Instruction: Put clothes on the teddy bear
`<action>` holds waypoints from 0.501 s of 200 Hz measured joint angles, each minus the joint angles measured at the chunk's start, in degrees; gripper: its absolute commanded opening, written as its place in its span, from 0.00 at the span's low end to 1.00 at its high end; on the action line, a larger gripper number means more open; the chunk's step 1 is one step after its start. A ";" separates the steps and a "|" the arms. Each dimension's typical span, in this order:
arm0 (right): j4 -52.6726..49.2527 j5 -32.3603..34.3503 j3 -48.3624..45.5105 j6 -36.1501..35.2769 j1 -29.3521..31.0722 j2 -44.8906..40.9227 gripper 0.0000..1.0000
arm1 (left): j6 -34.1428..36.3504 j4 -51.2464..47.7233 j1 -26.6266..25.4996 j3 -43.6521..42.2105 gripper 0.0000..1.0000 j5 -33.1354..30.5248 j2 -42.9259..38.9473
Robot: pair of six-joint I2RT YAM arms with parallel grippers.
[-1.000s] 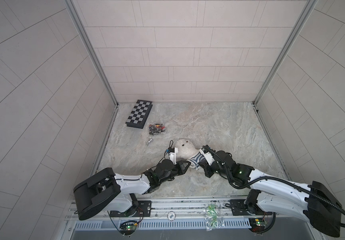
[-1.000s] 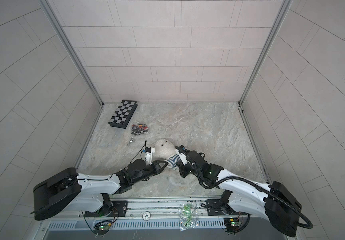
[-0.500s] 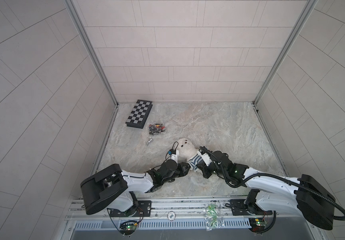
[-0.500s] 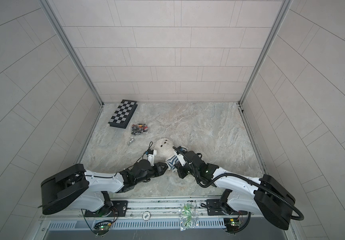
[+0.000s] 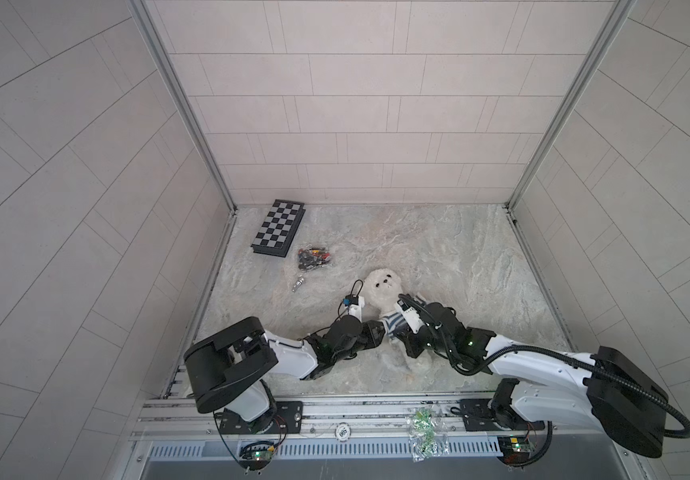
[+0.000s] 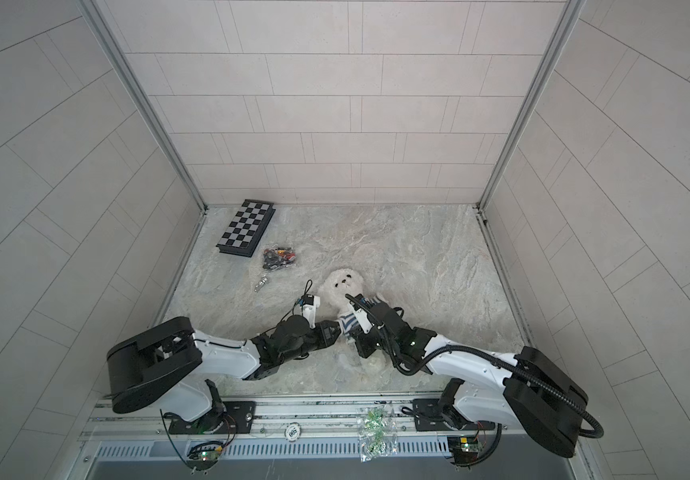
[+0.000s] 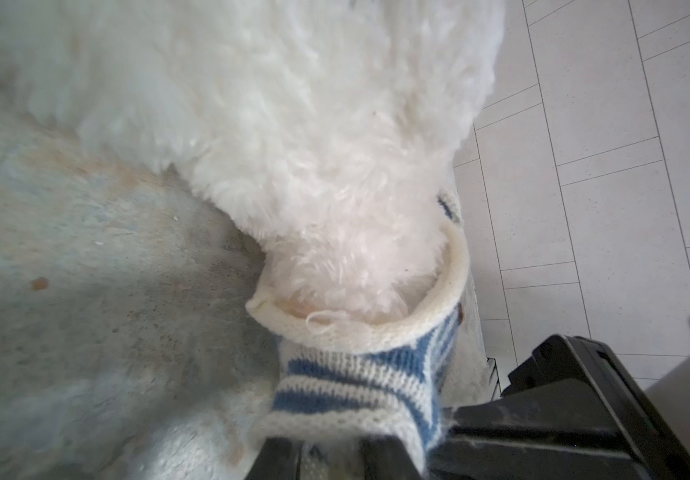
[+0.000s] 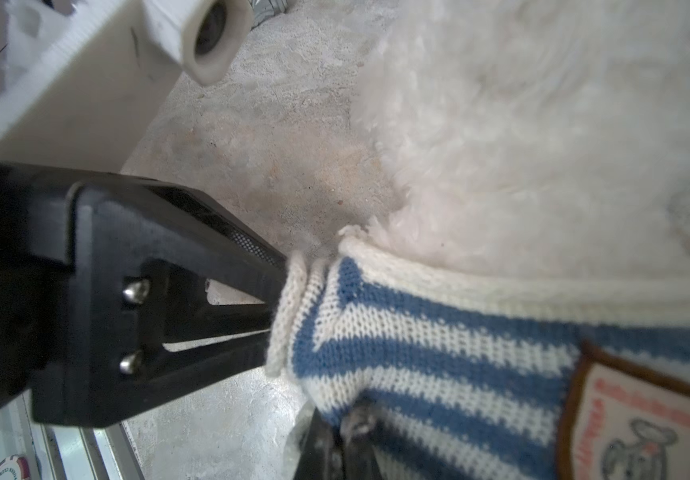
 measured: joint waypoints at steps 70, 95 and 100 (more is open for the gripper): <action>-4.59 3.32 0.00 -1.07 0.02 -4.72 0.34 | 0.39 5.60 1.22 0.46 0.00 1.29 3.04; -6.73 4.90 0.07 -1.57 0.15 -7.23 0.41 | 0.35 6.38 1.31 0.15 0.00 1.70 2.80; -7.08 5.05 0.11 -1.57 0.15 -7.23 0.41 | 0.33 6.51 1.27 0.00 0.00 1.84 2.80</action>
